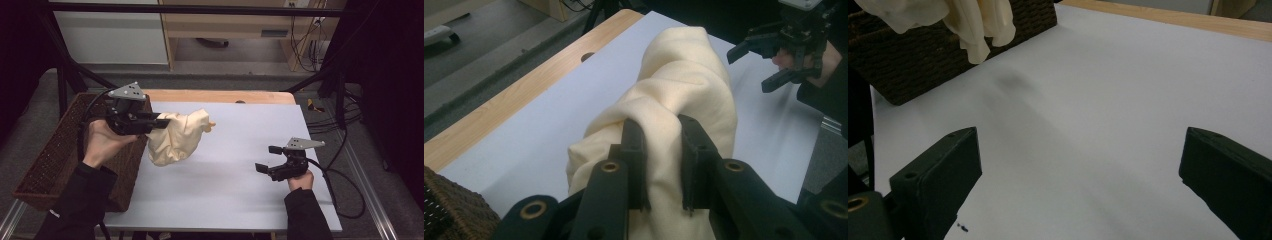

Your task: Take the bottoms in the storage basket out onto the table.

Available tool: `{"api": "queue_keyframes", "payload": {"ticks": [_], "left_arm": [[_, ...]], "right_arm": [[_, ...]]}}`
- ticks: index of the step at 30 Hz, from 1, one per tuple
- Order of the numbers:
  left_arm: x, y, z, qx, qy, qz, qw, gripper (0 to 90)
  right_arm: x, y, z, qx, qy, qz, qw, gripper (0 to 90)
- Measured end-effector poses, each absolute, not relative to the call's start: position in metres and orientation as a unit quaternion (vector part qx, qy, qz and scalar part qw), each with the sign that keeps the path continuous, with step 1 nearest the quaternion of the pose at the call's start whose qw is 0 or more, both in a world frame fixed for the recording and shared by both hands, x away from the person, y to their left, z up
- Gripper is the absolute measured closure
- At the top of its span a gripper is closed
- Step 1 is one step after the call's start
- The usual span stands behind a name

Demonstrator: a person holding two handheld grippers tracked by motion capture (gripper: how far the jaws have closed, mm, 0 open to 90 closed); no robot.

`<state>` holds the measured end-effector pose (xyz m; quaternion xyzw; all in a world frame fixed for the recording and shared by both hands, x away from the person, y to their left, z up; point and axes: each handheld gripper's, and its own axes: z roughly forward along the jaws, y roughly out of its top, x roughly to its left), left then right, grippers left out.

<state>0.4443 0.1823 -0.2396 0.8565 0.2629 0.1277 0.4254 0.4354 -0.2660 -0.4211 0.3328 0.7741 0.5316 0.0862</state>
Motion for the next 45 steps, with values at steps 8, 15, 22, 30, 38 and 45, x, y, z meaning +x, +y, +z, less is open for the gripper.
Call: {"api": "queue_keyframes", "payload": {"ticks": [8, 15, 22, 30, 38, 45], "left_arm": [[0.447, 0.176, -0.248, 0.862, 0.262, 0.121, 0.417, 75.3], [0.45, 0.169, -0.259, 0.868, 0.262, 0.116, 0.406, 75.3], [0.453, 0.166, -0.268, 0.871, 0.263, 0.109, 0.4, 75.3], [0.457, 0.158, -0.282, 0.88, 0.261, 0.102, 0.384, 75.3], [0.458, 0.153, -0.291, 0.883, 0.261, 0.097, 0.379, 75.2], [0.46, 0.15, -0.299, 0.883, 0.262, 0.088, 0.379, 75.1]], "right_arm": [[0.435, -0.266, -0.421, 0.334, 0.773, 0.533, 0.086, 4.0], [0.435, -0.266, -0.421, 0.333, 0.774, 0.532, 0.085, 4.0], [0.435, -0.266, -0.421, 0.332, 0.774, 0.532, 0.085, 4.0], [0.435, -0.266, -0.421, 0.332, 0.774, 0.532, 0.084, 4.0], [0.435, -0.266, -0.421, 0.332, 0.775, 0.532, 0.084, 4.0], [0.435, -0.266, -0.421, 0.332, 0.775, 0.532, 0.084, 4.0]]}}
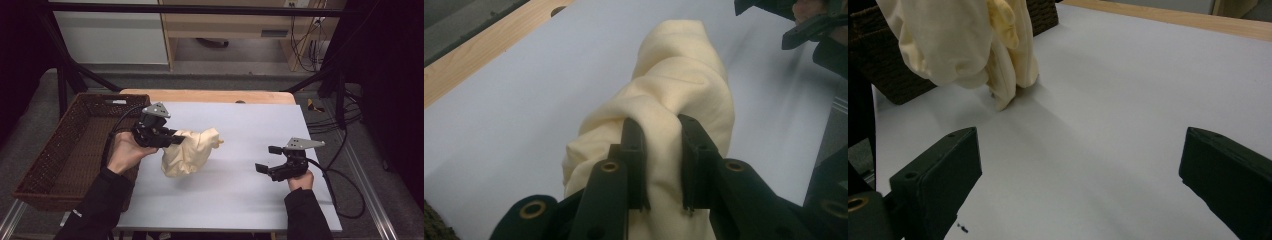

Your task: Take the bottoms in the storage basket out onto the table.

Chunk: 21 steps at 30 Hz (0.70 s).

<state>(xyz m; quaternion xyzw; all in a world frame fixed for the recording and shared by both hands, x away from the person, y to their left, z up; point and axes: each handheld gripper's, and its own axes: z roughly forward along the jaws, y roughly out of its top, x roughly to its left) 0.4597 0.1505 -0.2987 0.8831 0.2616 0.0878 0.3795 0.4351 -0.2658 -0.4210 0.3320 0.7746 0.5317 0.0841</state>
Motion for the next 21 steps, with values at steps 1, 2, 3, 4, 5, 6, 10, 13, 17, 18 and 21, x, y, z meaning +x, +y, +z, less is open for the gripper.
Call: {"api": "queue_keyframes", "payload": {"ticks": [1, 2, 3, 4, 5, 6, 10, 13, 17, 18, 21], "left_arm": [[0.459, 0.15, -0.3, 0.884, 0.261, 0.086, 0.379, 75.1], [0.459, 0.149, -0.301, 0.884, 0.261, 0.086, 0.378, 75.0], [0.459, 0.149, -0.301, 0.884, 0.261, 0.086, 0.378, 75.0], [0.459, 0.149, -0.302, 0.884, 0.261, 0.086, 0.379, 75.0], [0.459, 0.148, -0.302, 0.883, 0.261, 0.085, 0.38, 74.9], [0.459, 0.147, -0.303, 0.884, 0.261, 0.083, 0.38, 74.9], [0.458, 0.143, -0.311, 0.889, 0.258, 0.078, 0.37, 74.6], [0.459, 0.141, -0.314, 0.89, 0.258, 0.075, 0.37, 74.4], [0.459, 0.137, -0.32, 0.895, 0.255, 0.071, 0.359, 74.1], [0.459, 0.135, -0.323, 0.898, 0.253, 0.07, 0.354, 74.1], [0.459, 0.133, -0.326, 0.899, 0.252, 0.068, 0.351, 74.0]], "right_arm": [[0.435, -0.266, -0.421, 0.332, 0.775, 0.532, 0.084, 4.0], [0.435, -0.266, -0.421, 0.332, 0.775, 0.531, 0.084, 4.0], [0.435, -0.266, -0.421, 0.333, 0.775, 0.531, 0.083, 4.0], [0.435, -0.266, -0.421, 0.333, 0.775, 0.531, 0.083, 4.0], [0.435, -0.266, -0.421, 0.333, 0.775, 0.531, 0.083, 4.0], [0.435, -0.266, -0.421, 0.333, 0.775, 0.531, 0.083, 4.0], [0.435, -0.266, -0.421, 0.332, 0.774, 0.532, 0.084, 4.0], [0.435, -0.266, -0.421, 0.333, 0.775, 0.531, 0.084, 4.0], [0.435, -0.266, -0.421, 0.333, 0.775, 0.531, 0.084, 4.0], [0.435, -0.266, -0.421, 0.333, 0.775, 0.531, 0.084, 4.0], [0.435, -0.266, -0.421, 0.333, 0.775, 0.531, 0.084, 4.0]]}}
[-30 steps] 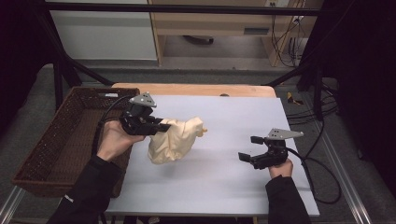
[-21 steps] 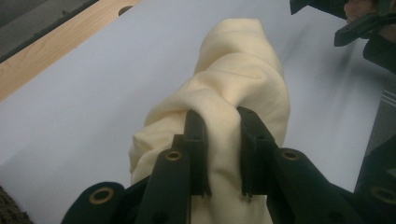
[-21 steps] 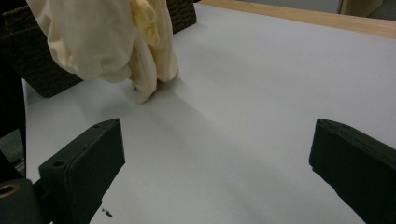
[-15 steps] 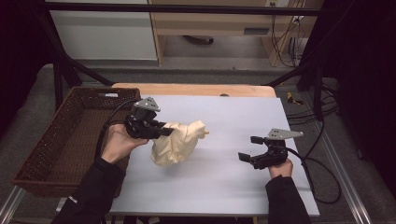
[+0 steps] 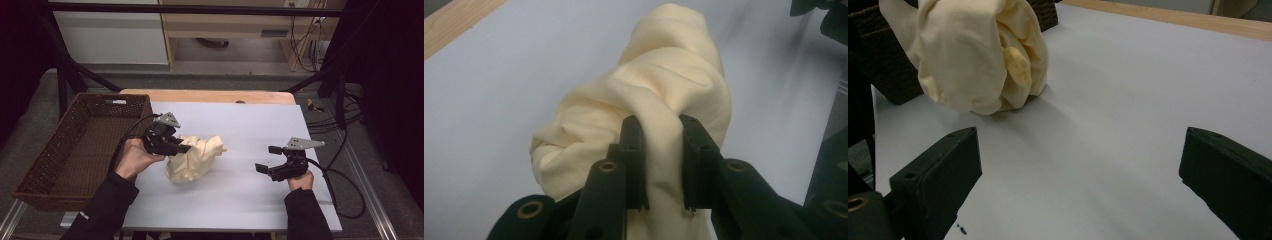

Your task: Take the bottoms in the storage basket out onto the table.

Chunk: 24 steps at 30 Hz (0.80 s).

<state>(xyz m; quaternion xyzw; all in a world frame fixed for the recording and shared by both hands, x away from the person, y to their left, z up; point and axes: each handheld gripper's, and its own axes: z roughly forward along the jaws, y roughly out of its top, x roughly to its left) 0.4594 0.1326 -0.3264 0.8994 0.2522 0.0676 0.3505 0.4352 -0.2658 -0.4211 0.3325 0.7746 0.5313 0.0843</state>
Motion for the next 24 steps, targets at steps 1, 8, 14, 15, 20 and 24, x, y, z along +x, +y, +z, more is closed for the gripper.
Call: {"api": "queue_keyframes", "payload": {"ticks": [1, 8, 14, 15, 20, 24], "left_arm": [[0.459, 0.132, -0.327, 0.899, 0.253, 0.067, 0.351, 74.0], [0.459, 0.128, -0.339, 0.904, 0.252, 0.063, 0.339, 73.2], [0.459, 0.125, -0.345, 0.908, 0.249, 0.057, 0.333, 72.8], [0.458, 0.125, -0.346, 0.908, 0.248, 0.056, 0.334, 72.6], [0.457, 0.123, -0.348, 0.909, 0.245, 0.053, 0.332, 71.5], [0.457, 0.123, -0.349, 0.91, 0.243, 0.052, 0.332, 69.2]], "right_arm": [[0.435, -0.266, -0.421, 0.333, 0.775, 0.531, 0.084, 4.0], [0.435, -0.266, -0.421, 0.332, 0.775, 0.531, 0.085, 4.0], [0.435, -0.266, -0.421, 0.332, 0.775, 0.531, 0.085, 4.0], [0.435, -0.266, -0.421, 0.332, 0.775, 0.532, 0.084, 4.0], [0.435, -0.266, -0.421, 0.332, 0.774, 0.532, 0.085, 4.0], [0.435, -0.266, -0.421, 0.332, 0.774, 0.532, 0.085, 4.0]]}}
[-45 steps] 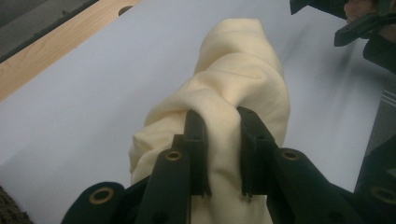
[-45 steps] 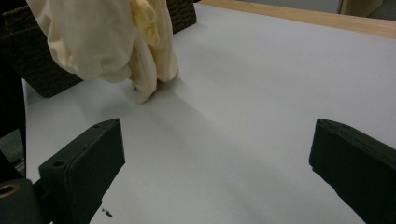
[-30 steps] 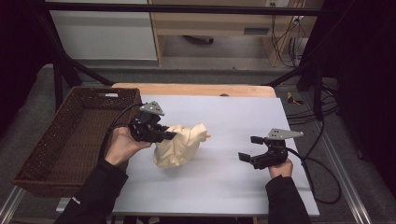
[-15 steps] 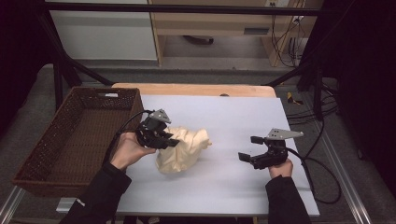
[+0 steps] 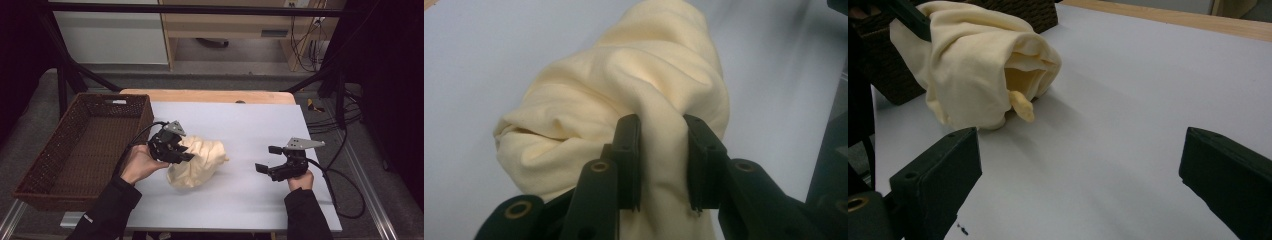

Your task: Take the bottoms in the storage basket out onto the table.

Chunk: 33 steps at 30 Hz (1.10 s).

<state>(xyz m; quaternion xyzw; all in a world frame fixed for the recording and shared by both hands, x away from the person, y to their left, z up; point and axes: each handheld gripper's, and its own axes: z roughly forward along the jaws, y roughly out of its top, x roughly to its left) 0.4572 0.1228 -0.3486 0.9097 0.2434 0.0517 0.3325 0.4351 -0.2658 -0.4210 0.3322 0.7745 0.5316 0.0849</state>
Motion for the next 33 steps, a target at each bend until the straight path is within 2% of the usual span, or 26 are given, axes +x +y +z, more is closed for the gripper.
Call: {"api": "queue_keyframes", "payload": {"ticks": [4, 8, 16, 23, 33], "left_arm": [[0.4567, 0.1215, -0.3502, 0.912, 0.236, 0.054, 0.331, 64.7], [0.4579, 0.1218, -0.3512, 0.911, 0.237, 0.046, 0.334, 55.9], [0.4584, 0.1212, -0.3553, 0.912, 0.238, 0.032, 0.333, 34.0], [0.4549, 0.1242, -0.3561, 0.909, 0.244, 0.056, 0.334, 13.8], [0.4498, 0.1289, -0.3525, 0.901, 0.254, 0.065, 0.345, 2.2]], "right_arm": [[0.4349, -0.2656, -0.421, 0.333, 0.774, 0.532, 0.084, 4.0], [0.4349, -0.2657, -0.4209, 0.333, 0.774, 0.532, 0.084, 4.0], [0.435, -0.2654, -0.4212, 0.333, 0.774, 0.532, 0.084, 4.0], [0.4351, -0.2653, -0.4213, 0.333, 0.774, 0.532, 0.084, 4.0], [0.435, -0.2653, -0.4212, 0.333, 0.774, 0.532, 0.084, 4.0]]}}
